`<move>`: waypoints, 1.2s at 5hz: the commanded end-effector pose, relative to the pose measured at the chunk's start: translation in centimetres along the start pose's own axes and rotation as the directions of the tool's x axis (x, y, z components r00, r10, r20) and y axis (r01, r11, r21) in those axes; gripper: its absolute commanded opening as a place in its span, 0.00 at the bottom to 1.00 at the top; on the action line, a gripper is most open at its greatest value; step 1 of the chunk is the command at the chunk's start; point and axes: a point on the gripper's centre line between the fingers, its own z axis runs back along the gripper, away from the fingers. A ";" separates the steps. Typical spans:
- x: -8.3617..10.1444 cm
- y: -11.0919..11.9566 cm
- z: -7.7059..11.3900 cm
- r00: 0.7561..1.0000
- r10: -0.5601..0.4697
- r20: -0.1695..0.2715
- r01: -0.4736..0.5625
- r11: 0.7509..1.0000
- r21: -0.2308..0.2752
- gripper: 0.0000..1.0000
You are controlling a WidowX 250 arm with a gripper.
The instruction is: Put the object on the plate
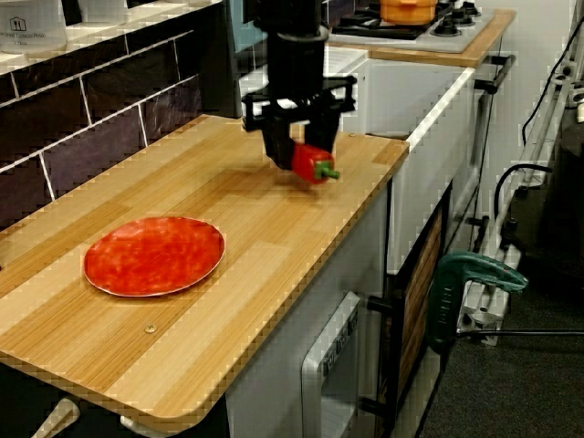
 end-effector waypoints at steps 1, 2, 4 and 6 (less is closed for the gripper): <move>-0.3 5.2 5.0 0.987 0.103 0.127 -0.112 0.991 0.068 0.00; -0.8 8.2 5.4 0.975 0.175 0.140 -0.193 0.973 0.124 0.00; -2.3 13.3 5.9 0.951 0.266 0.156 -0.294 0.935 0.197 0.00; -4.2 15.4 3.1 0.952 0.289 0.100 -0.304 0.925 0.228 0.00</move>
